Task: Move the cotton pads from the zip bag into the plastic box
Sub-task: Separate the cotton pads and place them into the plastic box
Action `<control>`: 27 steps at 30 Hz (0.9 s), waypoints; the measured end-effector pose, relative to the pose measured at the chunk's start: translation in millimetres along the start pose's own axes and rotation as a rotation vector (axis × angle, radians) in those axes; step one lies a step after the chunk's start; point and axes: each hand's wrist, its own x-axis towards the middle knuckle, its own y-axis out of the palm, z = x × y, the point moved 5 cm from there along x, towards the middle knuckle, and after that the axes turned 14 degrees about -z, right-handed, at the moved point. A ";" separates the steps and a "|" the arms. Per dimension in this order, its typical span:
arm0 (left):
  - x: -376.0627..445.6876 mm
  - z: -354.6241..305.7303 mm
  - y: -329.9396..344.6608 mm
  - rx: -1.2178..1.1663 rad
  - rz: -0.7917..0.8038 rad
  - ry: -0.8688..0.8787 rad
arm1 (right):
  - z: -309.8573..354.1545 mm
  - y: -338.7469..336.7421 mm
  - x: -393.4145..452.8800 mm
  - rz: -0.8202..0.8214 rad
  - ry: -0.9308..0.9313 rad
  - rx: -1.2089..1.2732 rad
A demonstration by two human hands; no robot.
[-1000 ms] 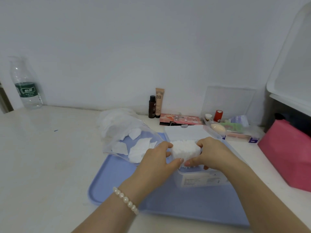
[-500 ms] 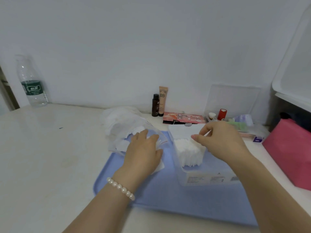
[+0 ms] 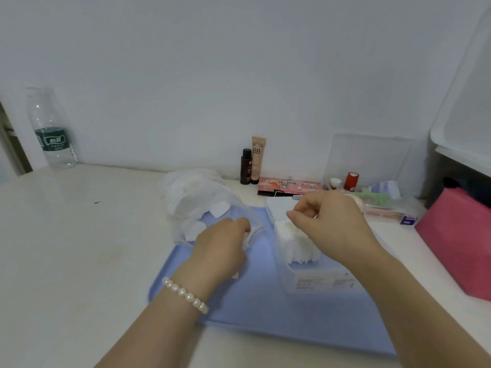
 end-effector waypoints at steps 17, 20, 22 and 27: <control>-9.0 -18.6 -30.8 -1.510 -0.041 -0.550 | 10.4 6.2 -4.7 0.056 0.134 0.557; -8.5 -21.6 -28.5 -1.575 0.016 -0.557 | 4.3 7.8 -2.2 0.103 0.195 0.579; -9.1 -26.3 -28.6 -1.671 0.105 -0.559 | 2.9 6.6 -0.8 0.107 0.205 0.602; -17.1 -39.8 -10.8 -1.850 0.319 -0.735 | 6.2 -4.6 0.4 -0.086 0.001 0.267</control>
